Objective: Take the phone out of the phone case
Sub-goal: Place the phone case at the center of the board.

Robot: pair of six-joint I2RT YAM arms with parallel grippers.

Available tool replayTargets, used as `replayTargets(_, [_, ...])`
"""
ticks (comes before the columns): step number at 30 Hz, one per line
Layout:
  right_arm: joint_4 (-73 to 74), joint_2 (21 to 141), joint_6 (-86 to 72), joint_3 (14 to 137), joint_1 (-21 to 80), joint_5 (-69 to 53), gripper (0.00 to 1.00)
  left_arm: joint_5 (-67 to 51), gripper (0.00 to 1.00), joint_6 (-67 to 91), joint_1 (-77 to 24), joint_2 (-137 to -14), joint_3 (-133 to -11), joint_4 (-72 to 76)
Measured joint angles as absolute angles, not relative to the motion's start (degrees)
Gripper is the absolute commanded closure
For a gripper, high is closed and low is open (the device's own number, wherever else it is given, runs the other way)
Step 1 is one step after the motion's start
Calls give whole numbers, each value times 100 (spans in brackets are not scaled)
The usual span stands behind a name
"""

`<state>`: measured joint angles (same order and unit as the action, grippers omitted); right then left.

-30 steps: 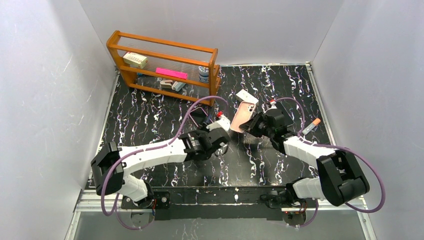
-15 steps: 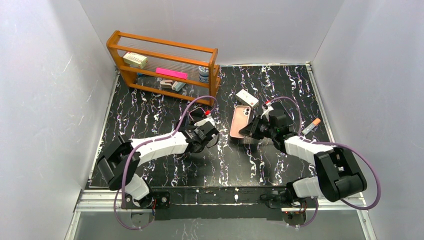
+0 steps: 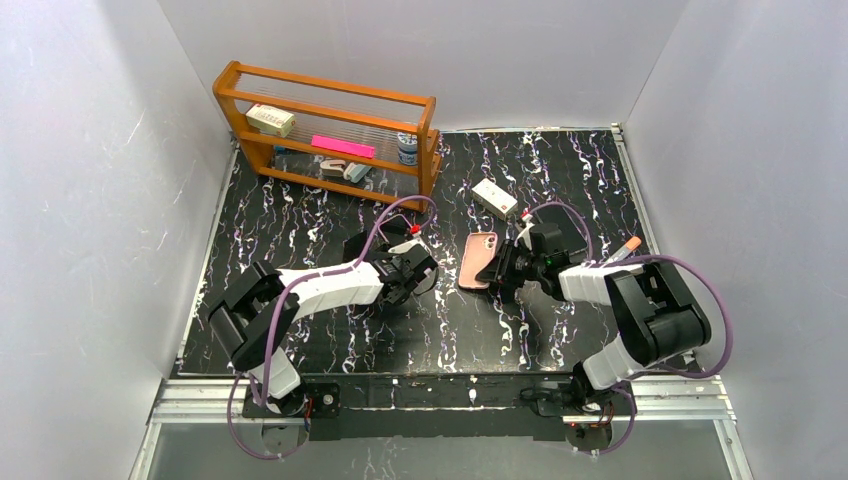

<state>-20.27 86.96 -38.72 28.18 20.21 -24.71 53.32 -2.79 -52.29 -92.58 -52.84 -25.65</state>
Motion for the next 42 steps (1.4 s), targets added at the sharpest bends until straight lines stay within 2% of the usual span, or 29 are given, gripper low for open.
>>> replayTargets(8, [-2018,8873,-3752,2989,1997,-2587,48,5194,70,-161,-5229,-9402,-5262,-2703])
replayTargets(17, [-1739,8700,-3592,3074,1999,-2502,33,4989,49,137,-5225,-9419,-5162,-2950])
replayTargets(22, [-1323,8501,-3463,3155,1999,-2324,26,4842,38,222,-5225,-9419,-5162,-3052])
replayTargets(32, [-386,7940,-3242,3177,2060,-1763,16,4558,26,388,-5212,-9389,-5166,-3216])
replayTargets(35, [-89,7743,-3190,3177,2178,-1503,2,4429,24,432,-5175,-9271,-5172,-3240])
replayTargets(42, [145,7258,-2757,3306,2867,-882,1,4040,6,663,-4915,-8676,-5227,-3256])
